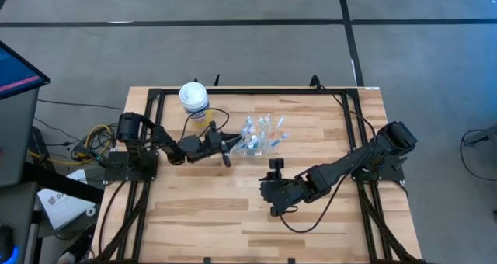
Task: Pick & Place toothbrushing station
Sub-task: Put the blue toothbrush into the transparent organizer, then return to Home Position
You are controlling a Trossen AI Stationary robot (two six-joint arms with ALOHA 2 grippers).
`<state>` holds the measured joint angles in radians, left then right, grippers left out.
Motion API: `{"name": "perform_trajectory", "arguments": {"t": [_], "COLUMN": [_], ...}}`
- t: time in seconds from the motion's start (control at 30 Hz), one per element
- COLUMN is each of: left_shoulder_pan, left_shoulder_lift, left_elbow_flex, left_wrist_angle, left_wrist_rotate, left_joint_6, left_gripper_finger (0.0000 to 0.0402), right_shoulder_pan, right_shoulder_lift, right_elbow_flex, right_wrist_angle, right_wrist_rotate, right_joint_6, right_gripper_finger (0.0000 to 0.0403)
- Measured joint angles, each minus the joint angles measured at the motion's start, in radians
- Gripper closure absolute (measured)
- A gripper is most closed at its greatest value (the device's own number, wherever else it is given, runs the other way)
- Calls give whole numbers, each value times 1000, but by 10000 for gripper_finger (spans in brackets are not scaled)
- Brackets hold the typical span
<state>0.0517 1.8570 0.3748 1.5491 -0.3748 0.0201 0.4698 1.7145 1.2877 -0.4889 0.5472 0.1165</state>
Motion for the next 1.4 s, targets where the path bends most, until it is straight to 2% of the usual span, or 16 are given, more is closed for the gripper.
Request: {"name": "perform_trajectory", "arguments": {"t": [0.3,0.5,0.73,0.9,1.1,1.27,1.4], "left_shoulder_pan": [0,-3,-36,-133,-267,-321,-345], "left_shoulder_lift": [-37,-96,-220,-321,-417,-527,-598], "left_elbow_flex": [-1,-28,-147,-220,-277,-368,-370], "left_wrist_angle": [-3,-1,-2,-2,-3,-6,-116], "left_wrist_rotate": [0,7,17,39,39,-29,-69], "left_joint_6": [-3,-28,-153,-149,-42,-35,-50], "left_gripper_finger": [301,289,290,290,291,291,291], "right_shoulder_pan": [1,1,1,1,3,34,86], "right_shoulder_lift": [0,0,0,0,0,-17,-81], "right_elbow_flex": [0,0,0,0,0,-2,-1], "right_wrist_angle": [0,-1,-1,-1,-121,-240,-348], "right_wrist_rotate": [0,0,9,132,161,307,368], "right_joint_6": [0,5,15,16,92,191,264], "right_gripper_finger": [281,281,281,281,294,309,318]}}
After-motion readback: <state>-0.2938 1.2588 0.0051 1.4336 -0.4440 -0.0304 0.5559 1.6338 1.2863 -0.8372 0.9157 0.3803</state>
